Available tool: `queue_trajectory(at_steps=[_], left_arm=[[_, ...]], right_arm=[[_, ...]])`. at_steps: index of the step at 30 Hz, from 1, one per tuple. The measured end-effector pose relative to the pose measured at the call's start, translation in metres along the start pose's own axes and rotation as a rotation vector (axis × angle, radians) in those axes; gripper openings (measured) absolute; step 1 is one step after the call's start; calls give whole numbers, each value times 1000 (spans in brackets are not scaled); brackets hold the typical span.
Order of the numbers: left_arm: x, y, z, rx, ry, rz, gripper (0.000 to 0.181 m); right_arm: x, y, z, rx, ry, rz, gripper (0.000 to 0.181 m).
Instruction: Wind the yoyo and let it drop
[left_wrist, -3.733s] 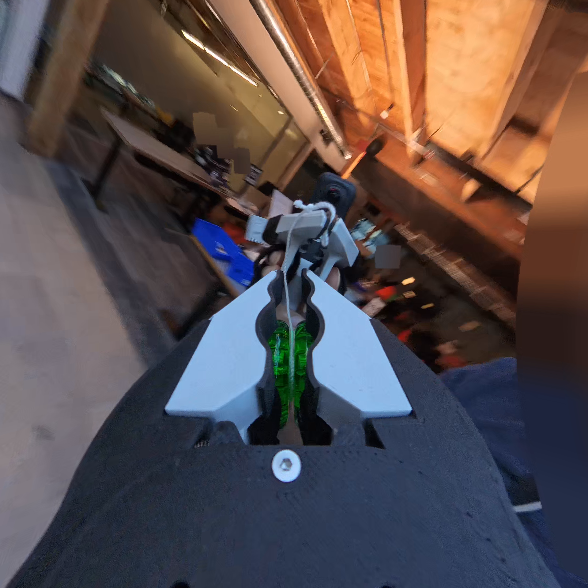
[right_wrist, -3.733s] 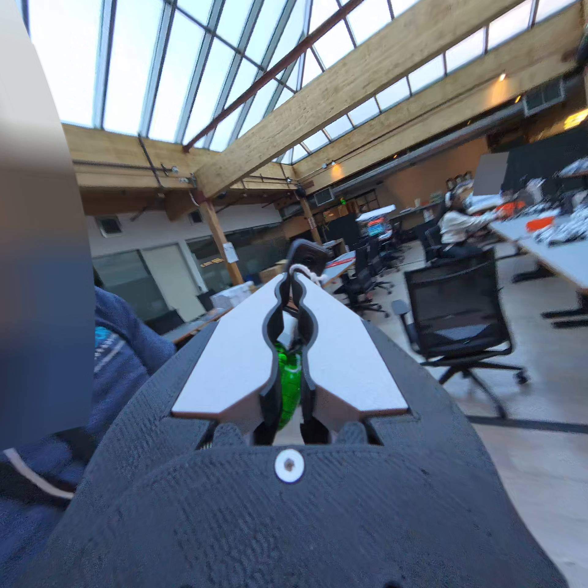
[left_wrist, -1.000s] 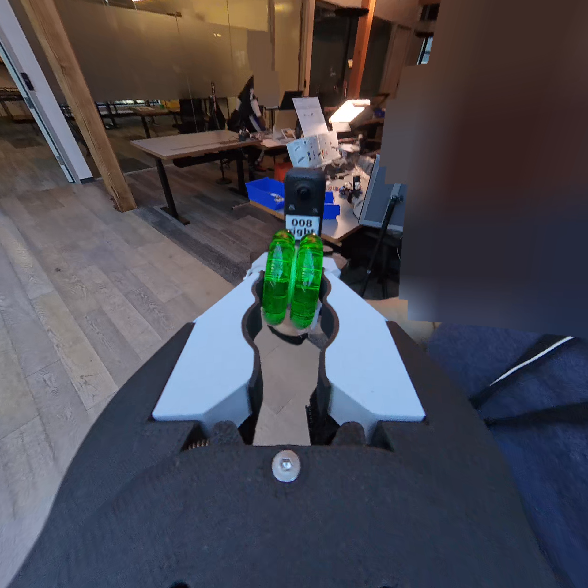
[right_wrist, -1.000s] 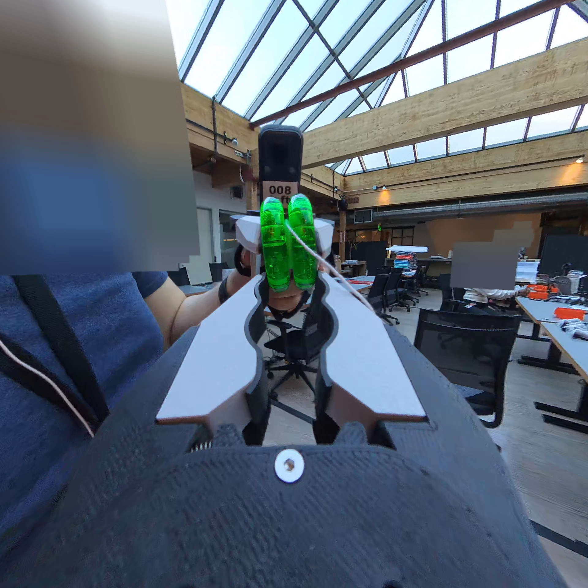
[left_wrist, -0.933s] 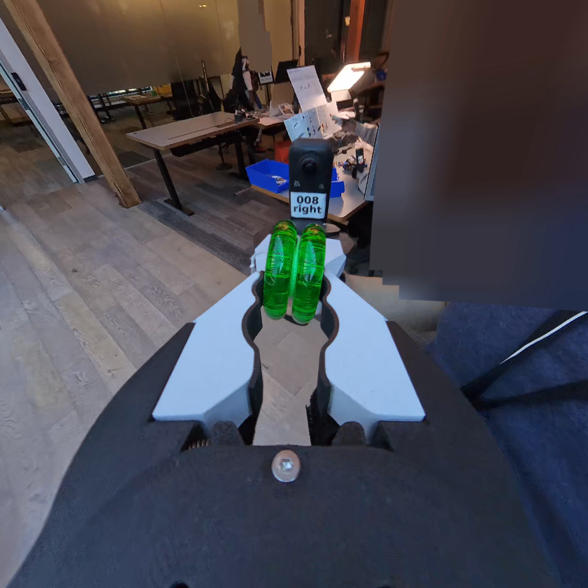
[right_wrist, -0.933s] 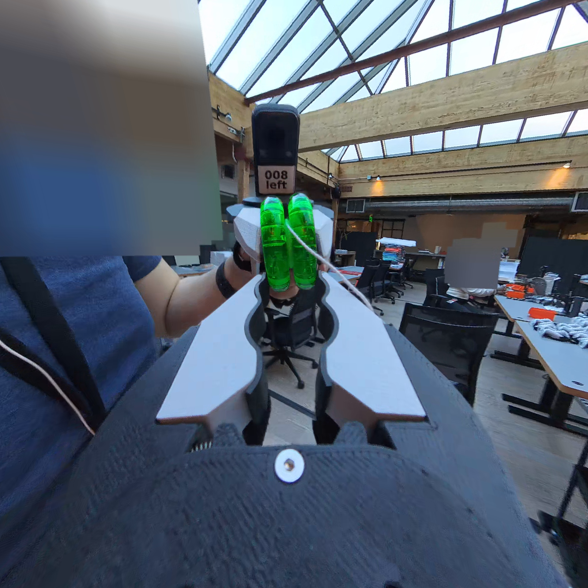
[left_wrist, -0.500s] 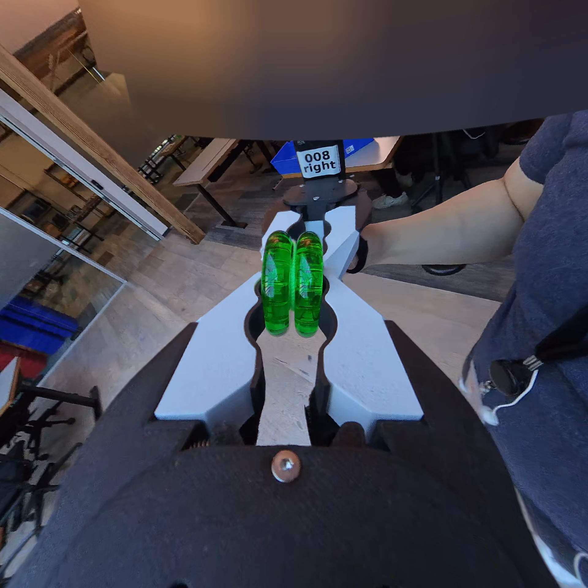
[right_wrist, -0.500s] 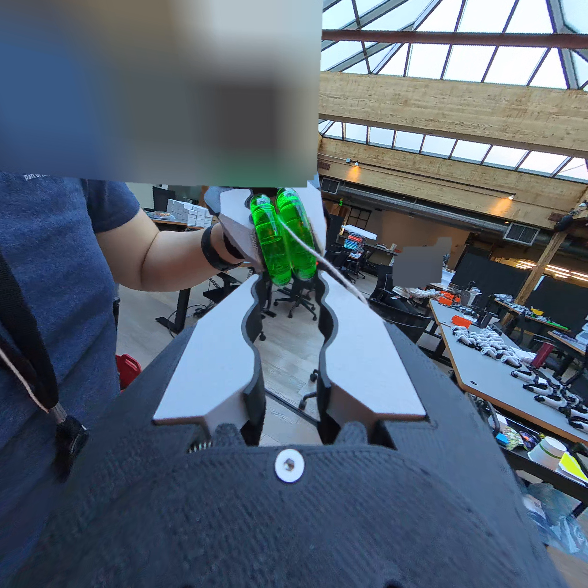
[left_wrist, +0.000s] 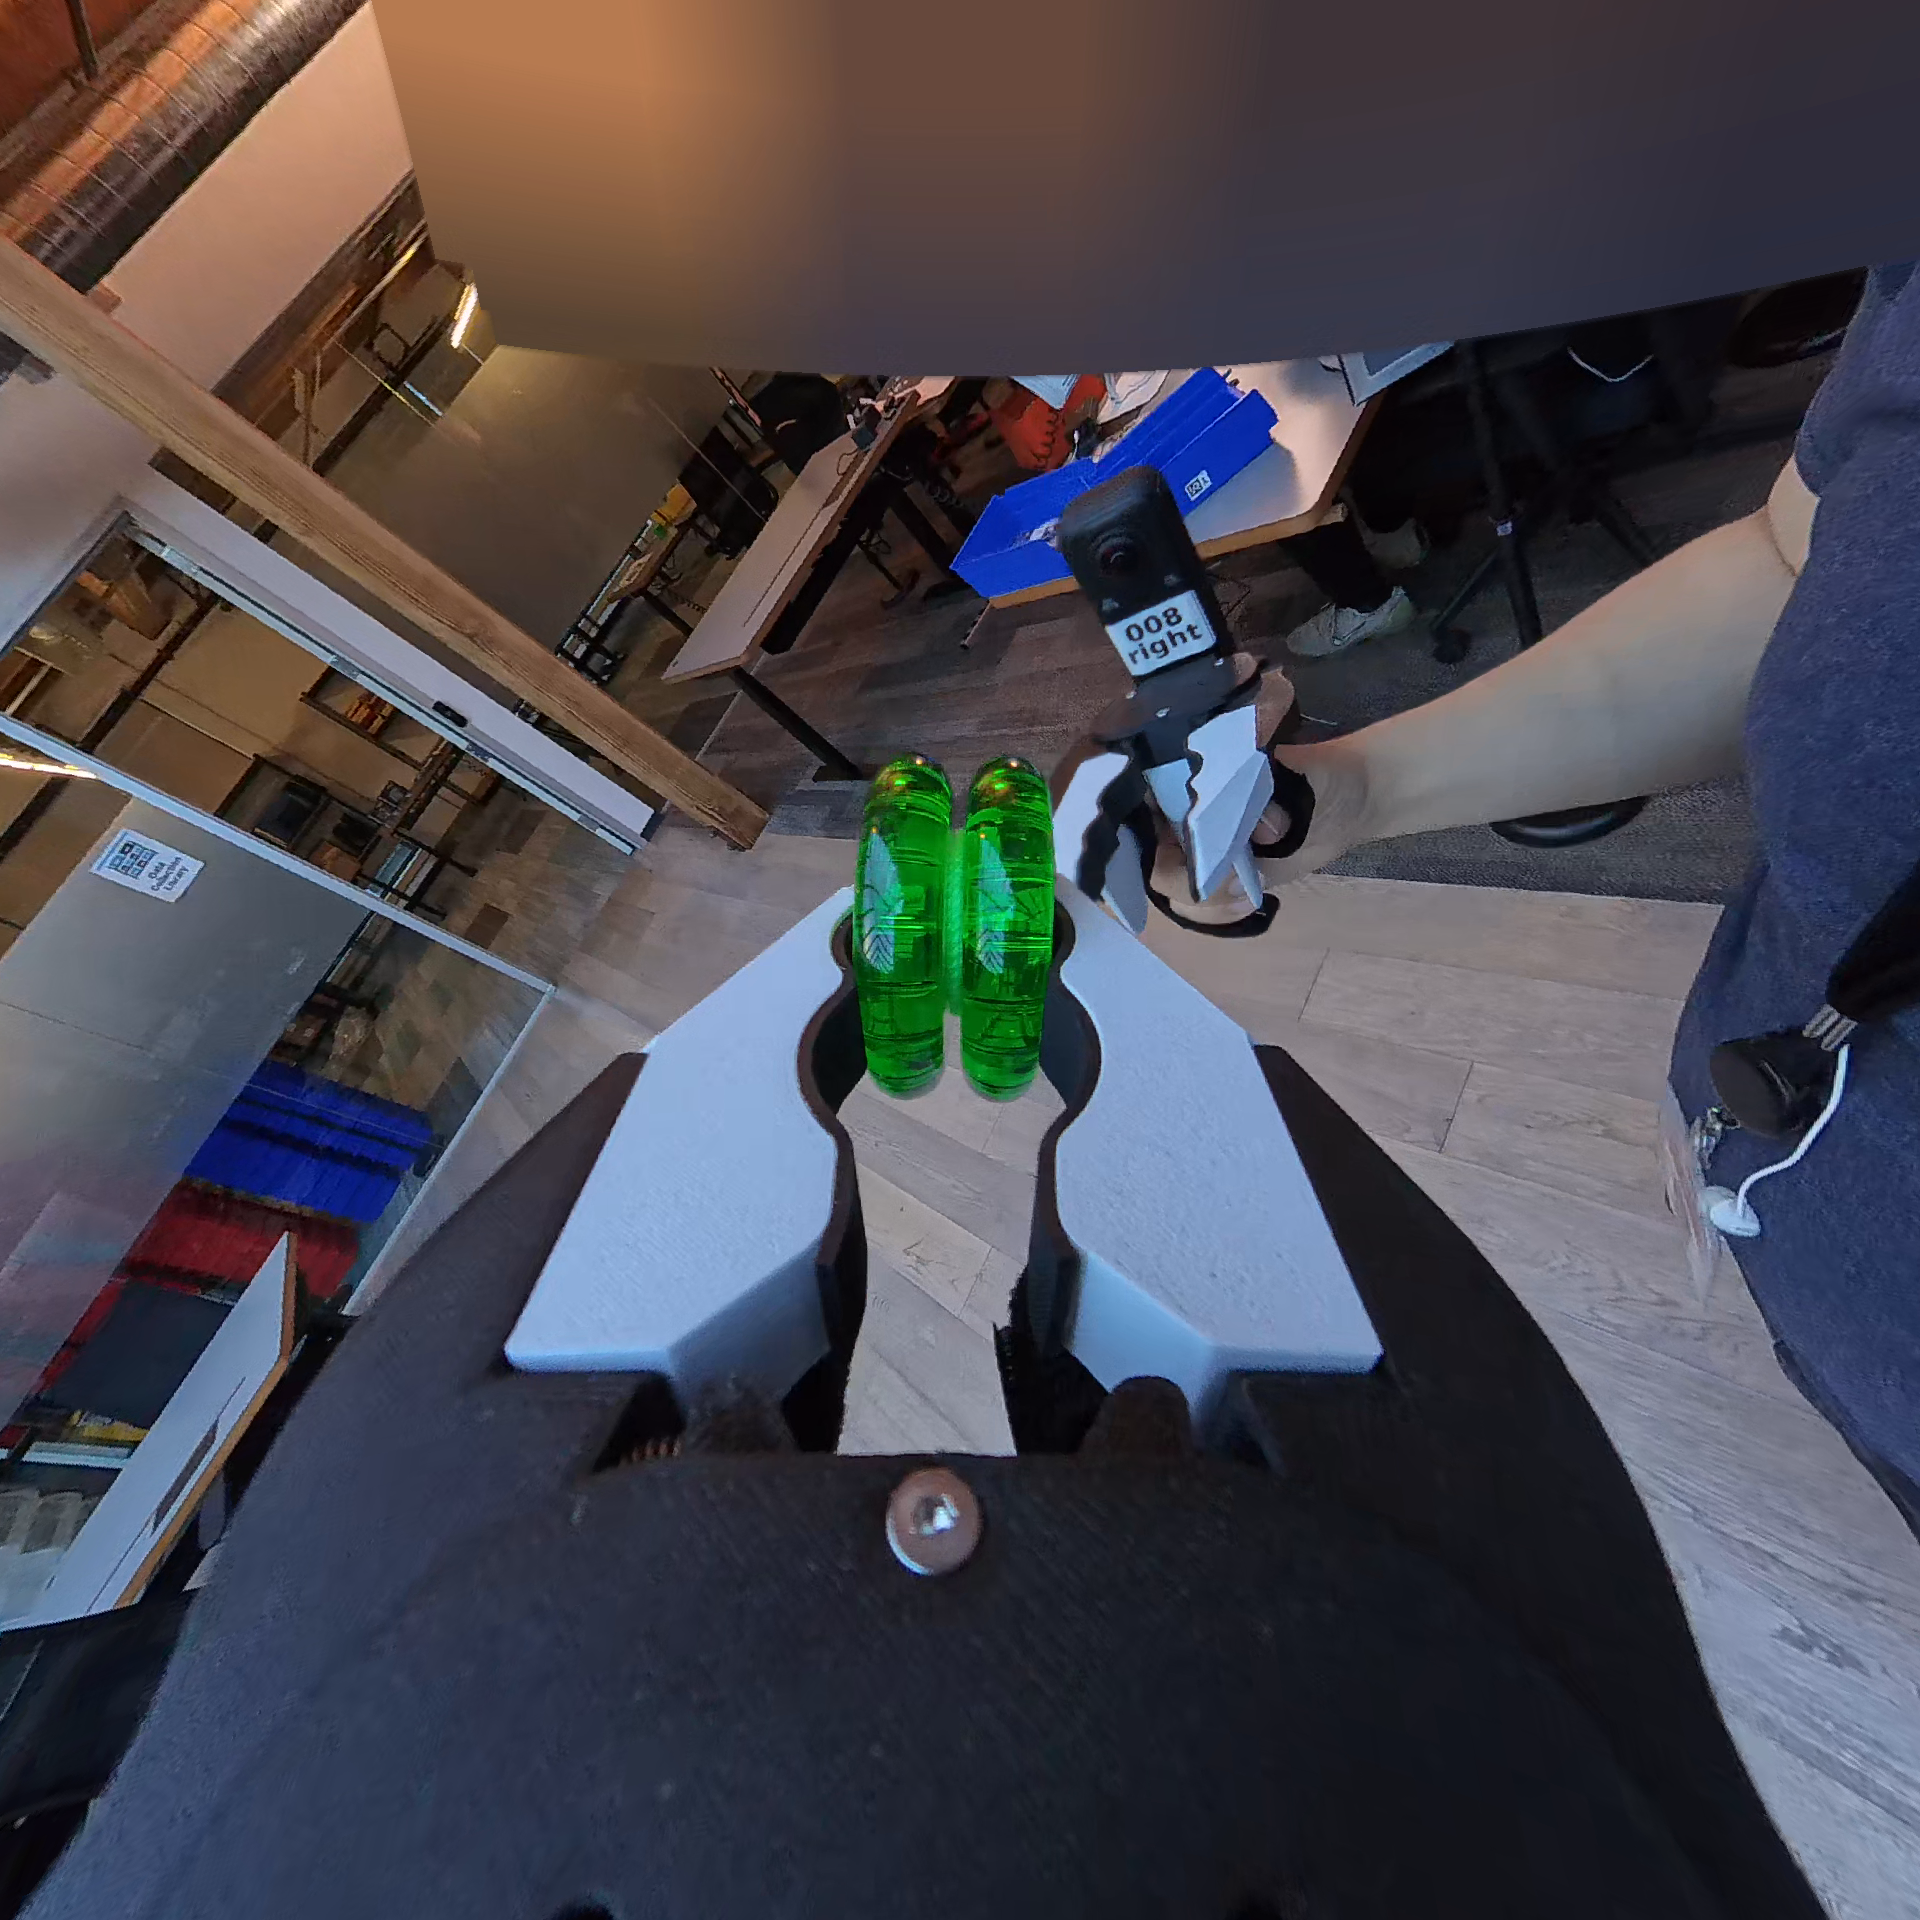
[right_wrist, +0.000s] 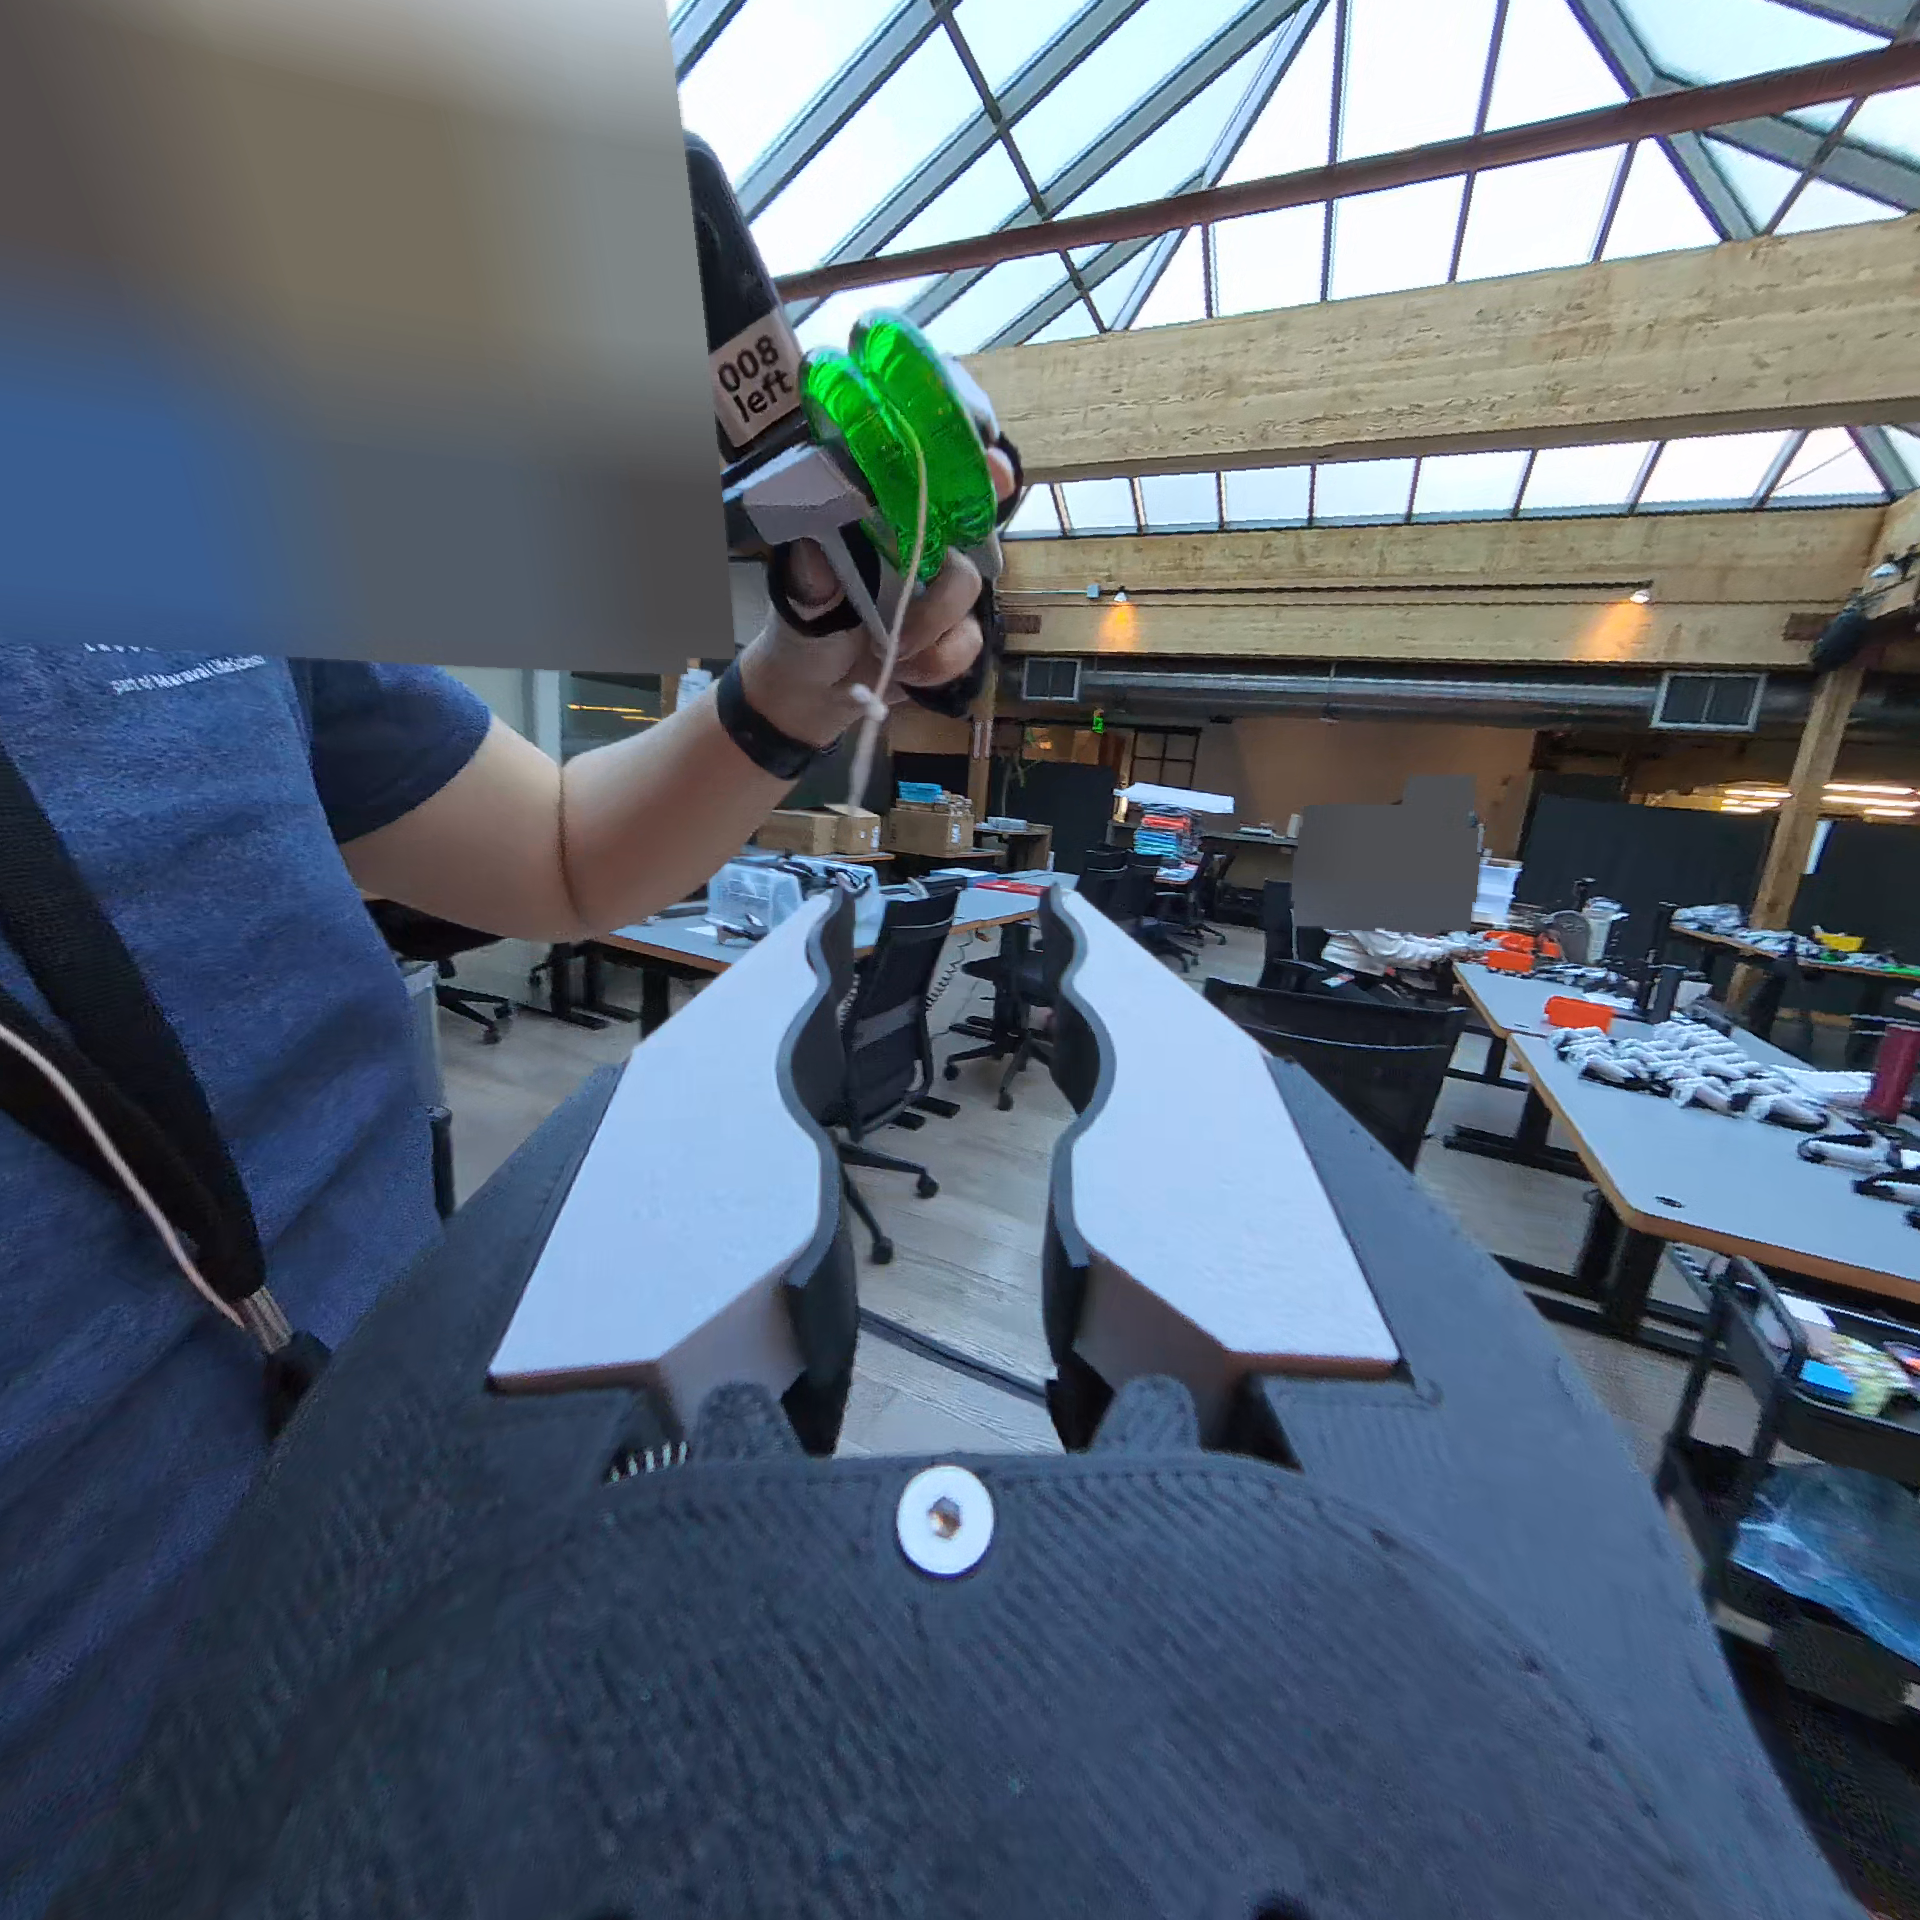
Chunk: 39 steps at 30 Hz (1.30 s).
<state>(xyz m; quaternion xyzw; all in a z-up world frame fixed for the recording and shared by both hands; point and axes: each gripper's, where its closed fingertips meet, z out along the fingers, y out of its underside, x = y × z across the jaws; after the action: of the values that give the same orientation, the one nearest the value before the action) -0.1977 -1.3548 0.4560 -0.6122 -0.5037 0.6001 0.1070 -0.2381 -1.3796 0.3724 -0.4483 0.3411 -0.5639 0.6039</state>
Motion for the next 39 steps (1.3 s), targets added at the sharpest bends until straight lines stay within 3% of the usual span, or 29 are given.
queue_trajectory(at_steps=[4,10,16,19,20,25,27,29,30,35,37,39], left_arm=[[-9,-10,-2,2,3,20,27],[-9,-20,2,20,1,39,27],[0,-25,10,35,30,35,27],[2,-25,13,33,30,35,28],[2,-25,13,36,28,30,28],[4,-20,13,29,22,11,28],[5,-18,14,28,25,3,27],[5,-18,14,29,25,0,27],[5,-19,15,30,25,0,27],[6,-22,15,35,33,-2,28],[6,-22,16,36,34,-5,28],[6,-22,16,36,36,-12,27]], right_arm=[[-4,-5,13,57,-64,81,30],[-2,-13,28,22,-80,62,29],[-19,-13,40,41,-205,140,28],[-21,-15,38,49,-215,141,16],[-25,-15,36,41,-235,134,0],[-31,-13,30,24,-241,134,1],[-29,-13,30,29,-222,144,13],[-29,-11,29,22,-222,155,11],[-30,-10,29,17,-233,157,0],[-33,-7,31,-15,-238,136,0],[-33,-8,32,-19,-233,147,11],[-33,-7,31,-25,-235,155,0]])
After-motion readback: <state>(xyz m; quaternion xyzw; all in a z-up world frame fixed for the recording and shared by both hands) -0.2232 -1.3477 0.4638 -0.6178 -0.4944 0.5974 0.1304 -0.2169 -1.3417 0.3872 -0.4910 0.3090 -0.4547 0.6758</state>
